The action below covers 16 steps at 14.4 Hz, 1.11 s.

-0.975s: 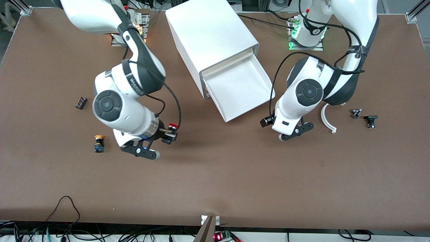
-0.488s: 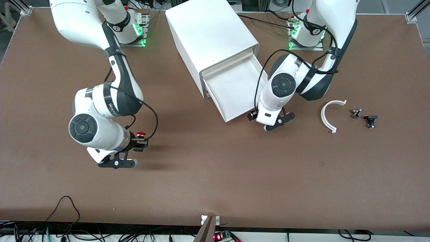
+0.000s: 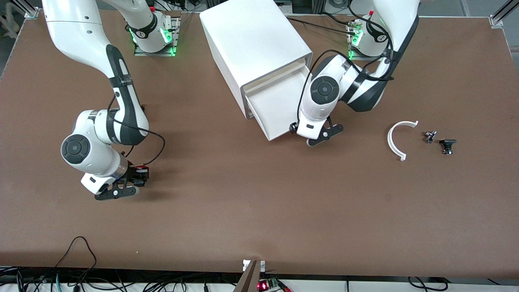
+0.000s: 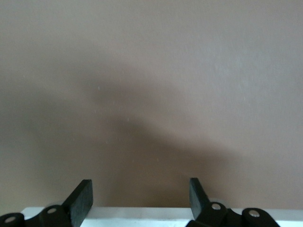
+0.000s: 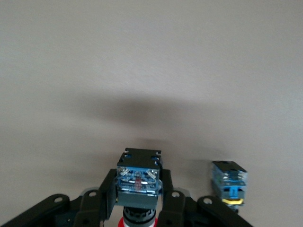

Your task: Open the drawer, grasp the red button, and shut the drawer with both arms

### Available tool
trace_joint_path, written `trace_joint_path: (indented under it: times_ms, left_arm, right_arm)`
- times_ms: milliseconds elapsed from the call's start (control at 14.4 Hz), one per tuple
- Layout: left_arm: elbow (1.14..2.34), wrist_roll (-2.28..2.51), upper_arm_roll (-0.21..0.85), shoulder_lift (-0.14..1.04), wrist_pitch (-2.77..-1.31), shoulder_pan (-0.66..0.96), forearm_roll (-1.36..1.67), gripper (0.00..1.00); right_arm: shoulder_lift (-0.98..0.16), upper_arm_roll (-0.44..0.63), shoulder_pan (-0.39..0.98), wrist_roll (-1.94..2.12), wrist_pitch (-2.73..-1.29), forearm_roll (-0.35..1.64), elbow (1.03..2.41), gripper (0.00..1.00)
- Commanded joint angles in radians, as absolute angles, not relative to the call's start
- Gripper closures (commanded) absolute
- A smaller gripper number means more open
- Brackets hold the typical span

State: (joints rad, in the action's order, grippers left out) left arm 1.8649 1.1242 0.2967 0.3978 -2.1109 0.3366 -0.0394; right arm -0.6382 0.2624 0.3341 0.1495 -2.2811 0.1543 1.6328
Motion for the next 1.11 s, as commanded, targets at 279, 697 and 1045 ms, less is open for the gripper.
trace_joint_path:
  times_ms: [279, 697, 1045]
  left_arm:
    - [1.956, 1.222, 0.423, 0.325, -2.117, 0.331, -0.032, 0.10]
    - [1.970, 1.273, 0.474, 0.330, -2.117, 0.341, -0.032, 0.08]
    - [1.982, 1.313, 0.526, 0.327, -2.117, 0.331, -0.031, 0.06]
  right_arm:
    - [-0.632, 0.250, 0.307, 0.222, -2.362, 0.259, 1.721, 1.00]
    - [-0.678, 0.242, 0.304, 0.221, -2.422, 0.291, 1.718, 1.00]
    - [-0.678, 0.244, 0.305, 0.221, -2.416, 0.293, 1.698, 0.00]
